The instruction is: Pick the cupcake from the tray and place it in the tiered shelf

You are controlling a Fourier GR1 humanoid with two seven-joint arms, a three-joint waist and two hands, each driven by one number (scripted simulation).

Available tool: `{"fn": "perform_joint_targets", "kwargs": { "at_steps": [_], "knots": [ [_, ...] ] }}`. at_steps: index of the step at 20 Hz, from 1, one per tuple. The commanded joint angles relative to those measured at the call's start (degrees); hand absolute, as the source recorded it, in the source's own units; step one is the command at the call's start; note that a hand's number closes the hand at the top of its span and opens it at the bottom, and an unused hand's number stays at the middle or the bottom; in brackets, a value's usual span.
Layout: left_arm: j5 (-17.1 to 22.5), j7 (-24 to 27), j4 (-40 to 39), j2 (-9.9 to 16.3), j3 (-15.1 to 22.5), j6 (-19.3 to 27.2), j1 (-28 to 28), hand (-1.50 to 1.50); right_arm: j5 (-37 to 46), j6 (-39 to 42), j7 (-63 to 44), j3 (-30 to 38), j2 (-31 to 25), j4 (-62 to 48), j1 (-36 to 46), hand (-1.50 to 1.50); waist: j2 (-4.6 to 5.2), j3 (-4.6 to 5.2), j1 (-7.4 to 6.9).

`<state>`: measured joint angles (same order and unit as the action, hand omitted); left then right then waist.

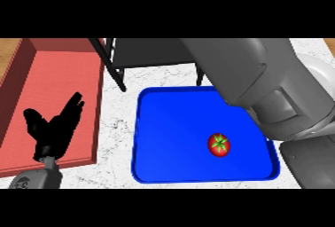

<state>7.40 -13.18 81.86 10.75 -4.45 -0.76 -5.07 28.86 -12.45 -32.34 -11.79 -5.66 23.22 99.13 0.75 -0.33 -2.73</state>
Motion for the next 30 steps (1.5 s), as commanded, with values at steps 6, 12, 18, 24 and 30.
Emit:
{"fn": "perform_joint_targets", "kwargs": {
  "at_steps": [6,12,18,24,30],
  "knots": [
    [-0.9,-5.2,-1.0,-0.5,1.7,0.0,1.6,0.0,-0.4,-1.0,7.4,3.2,-0.7,-5.9,2.0,1.5,0.33,0.43,-0.56],
    [-1.3,-4.2,-1.8,-1.7,2.2,-0.2,1.6,0.0,1.8,1.4,7.7,1.8,-0.1,-9.3,3.4,1.5,0.28,0.46,-0.21],
    [-1.3,-4.6,-0.5,-1.0,2.1,-1.1,3.0,0.0,-4.2,-12.3,4.4,10.5,-0.1,-8.1,3.9,-1.5,0.56,0.47,-1.17],
    [-1.4,-5.3,-2.2,-1.5,1.0,0.2,1.1,0.0,-10.3,-14.2,6.0,17.3,0.0,-5.4,5.5,-1.5,0.3,0.43,-0.28],
    [-2.3,-4.7,-2.3,-2.1,1.4,0.4,1.0,0.0,-14.5,-20.3,10.8,22.9,-2.0,-3.0,3.3,-1.5,0.2,0.41,0.53]
  ]
}}
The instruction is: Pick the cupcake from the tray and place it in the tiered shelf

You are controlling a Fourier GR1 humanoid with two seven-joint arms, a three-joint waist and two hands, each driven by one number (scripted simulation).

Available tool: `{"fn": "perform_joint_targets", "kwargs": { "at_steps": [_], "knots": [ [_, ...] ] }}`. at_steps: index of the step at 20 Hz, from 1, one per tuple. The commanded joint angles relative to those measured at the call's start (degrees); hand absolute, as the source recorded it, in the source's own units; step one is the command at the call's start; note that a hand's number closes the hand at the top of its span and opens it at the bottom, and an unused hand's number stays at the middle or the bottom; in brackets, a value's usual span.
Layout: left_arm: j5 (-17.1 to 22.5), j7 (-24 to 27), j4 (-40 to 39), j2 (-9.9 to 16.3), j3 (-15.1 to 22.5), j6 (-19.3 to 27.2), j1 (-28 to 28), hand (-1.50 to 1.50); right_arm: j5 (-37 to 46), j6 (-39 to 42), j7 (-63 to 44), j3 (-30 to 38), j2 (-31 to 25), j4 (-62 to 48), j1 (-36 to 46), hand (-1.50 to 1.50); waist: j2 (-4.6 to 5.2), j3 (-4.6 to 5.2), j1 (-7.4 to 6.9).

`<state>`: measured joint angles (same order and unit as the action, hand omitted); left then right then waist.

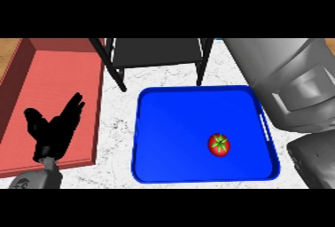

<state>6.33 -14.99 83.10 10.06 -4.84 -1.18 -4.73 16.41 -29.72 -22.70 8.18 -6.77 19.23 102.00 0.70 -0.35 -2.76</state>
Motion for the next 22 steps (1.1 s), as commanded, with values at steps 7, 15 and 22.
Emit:
{"fn": "perform_joint_targets", "kwargs": {
  "at_steps": [7,15,22],
  "knots": [
    [0.7,-3.7,-2.6,0.6,-0.6,-1.3,2.2,0.0,1.7,-9.9,-2.5,2.1,-7.9,-1.0,0.2,-1.5,-0.23,0.43,1.5],
    [0.4,-1.1,-4.6,-0.8,-1.3,-0.7,3.7,0.0,-3.1,-8.2,-1.5,7.2,-16.1,5.1,-6.5,-1.5,-0.61,0.33,3.06],
    [-0.2,-1.4,-4.5,-1.5,-1.3,-0.4,4.5,0.0,-6.7,3.2,-0.8,8.0,-20.5,12.1,-13.3,-1.5,-1.0,0.33,3.82]
  ]
}}
